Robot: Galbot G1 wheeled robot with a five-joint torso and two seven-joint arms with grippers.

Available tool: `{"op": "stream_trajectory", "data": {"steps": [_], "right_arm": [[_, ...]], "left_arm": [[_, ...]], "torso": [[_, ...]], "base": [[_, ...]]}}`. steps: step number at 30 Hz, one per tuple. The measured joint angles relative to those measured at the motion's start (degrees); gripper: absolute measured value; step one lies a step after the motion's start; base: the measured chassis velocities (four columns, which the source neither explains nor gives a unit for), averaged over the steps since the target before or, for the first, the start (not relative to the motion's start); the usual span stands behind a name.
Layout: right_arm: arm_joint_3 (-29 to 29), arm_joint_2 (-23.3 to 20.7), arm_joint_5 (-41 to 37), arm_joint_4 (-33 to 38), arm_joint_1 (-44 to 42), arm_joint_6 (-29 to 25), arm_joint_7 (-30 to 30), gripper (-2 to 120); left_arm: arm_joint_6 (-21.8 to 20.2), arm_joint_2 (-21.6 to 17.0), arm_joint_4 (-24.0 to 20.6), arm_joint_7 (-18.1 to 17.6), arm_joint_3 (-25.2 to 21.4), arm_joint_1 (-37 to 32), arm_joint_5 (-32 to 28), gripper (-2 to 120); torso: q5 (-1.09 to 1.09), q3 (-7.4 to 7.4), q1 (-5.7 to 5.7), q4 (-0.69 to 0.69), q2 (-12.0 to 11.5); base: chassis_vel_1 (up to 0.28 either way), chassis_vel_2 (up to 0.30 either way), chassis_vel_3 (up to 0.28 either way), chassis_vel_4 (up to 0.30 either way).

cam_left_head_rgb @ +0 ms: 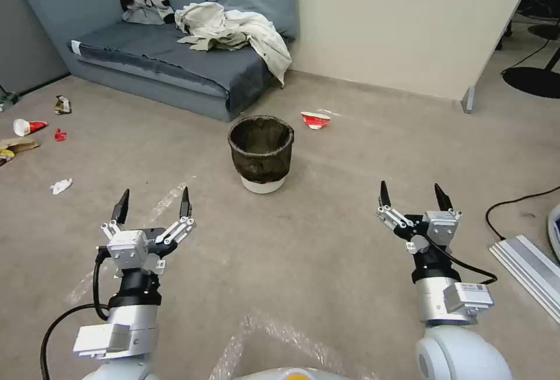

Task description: Pick up the trash can from the floor.

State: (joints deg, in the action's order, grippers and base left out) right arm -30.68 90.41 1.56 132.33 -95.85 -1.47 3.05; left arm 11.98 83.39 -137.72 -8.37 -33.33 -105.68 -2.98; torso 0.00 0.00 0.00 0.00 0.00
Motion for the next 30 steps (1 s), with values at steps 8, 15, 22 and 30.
{"op": "stream_trajectory", "data": {"steps": [8, 15, 22, 30], "right_arm": [[0.35, 0.03, 0.19, -0.01, -0.02, -0.17, -0.01, 100], [0.41, 0.11, 0.32, -0.35, 0.1, -0.42, -0.05, 100], [0.36, 0.13, 0.32, -0.52, 0.22, -0.49, -0.05, 100], [0.32, 0.21, 0.32, -0.52, 0.12, -0.69, -0.02, 100]], "left_arm": [[0.01, -0.06, -0.26, -0.22, -0.04, -0.09, -0.09, 100], [0.01, -0.13, -0.27, -0.28, -0.21, -0.03, -0.19, 100], [-0.02, -0.17, -0.2, -0.34, -0.32, 0.11, -0.33, 100], [-0.13, -0.2, -0.06, -0.36, -0.26, 0.26, -0.41, 100]], "torso": [[0.0, 0.0, 0.0, 0.0, 0.0], [0.0, 0.0, 0.0, -0.01, 0.0], [0.0, 0.0, -0.01, 0.0, 0.0], [0.0, 0.0, 0.0, -0.01, 0.0]], "base": [[-0.119, 0.124, 0.118, -0.131], [-0.14, 0.136, 0.133, -0.15], [-0.125, 0.133, 0.142, -0.12], [-0.15, 0.128, 0.135, -0.142]]}}
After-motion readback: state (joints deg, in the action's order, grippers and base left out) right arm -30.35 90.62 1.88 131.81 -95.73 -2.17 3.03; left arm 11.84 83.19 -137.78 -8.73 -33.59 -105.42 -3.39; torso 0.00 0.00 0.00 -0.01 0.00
